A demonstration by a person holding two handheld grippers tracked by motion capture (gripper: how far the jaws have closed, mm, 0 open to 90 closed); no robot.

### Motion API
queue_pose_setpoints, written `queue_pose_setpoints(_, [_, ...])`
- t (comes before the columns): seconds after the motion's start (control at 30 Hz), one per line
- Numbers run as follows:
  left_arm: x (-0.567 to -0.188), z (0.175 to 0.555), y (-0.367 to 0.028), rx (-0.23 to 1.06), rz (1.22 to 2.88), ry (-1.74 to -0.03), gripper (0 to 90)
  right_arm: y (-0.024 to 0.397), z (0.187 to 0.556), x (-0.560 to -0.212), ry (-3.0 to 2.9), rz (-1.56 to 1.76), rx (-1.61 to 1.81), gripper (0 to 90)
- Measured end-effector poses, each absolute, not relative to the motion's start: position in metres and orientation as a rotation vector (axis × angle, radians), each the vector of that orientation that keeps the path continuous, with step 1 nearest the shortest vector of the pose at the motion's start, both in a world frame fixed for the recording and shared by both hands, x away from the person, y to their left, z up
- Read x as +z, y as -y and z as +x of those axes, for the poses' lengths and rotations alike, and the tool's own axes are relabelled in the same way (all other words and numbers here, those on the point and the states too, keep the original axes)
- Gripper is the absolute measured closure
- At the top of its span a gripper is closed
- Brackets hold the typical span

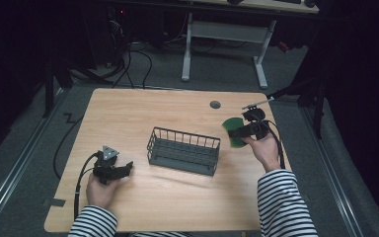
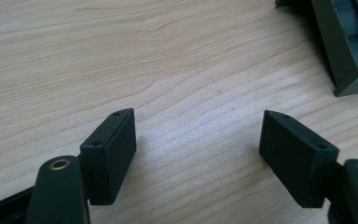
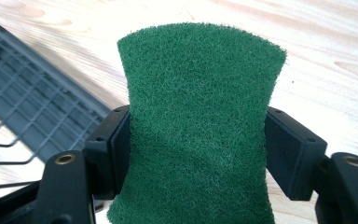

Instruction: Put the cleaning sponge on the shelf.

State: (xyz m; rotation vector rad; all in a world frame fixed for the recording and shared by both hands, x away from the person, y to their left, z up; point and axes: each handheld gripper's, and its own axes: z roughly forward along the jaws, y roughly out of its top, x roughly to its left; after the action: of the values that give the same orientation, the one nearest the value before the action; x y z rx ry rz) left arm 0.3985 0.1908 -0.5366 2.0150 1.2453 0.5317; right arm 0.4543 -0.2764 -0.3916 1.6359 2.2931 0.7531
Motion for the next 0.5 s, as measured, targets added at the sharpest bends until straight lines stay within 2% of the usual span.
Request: queue_pose_setpoints(0.5, [-0.537,0.398,-0.191,0.533,2.013,-1.248,28.3,0.254,0.431,-0.369,-2.361,1.457,0.853,31.2])
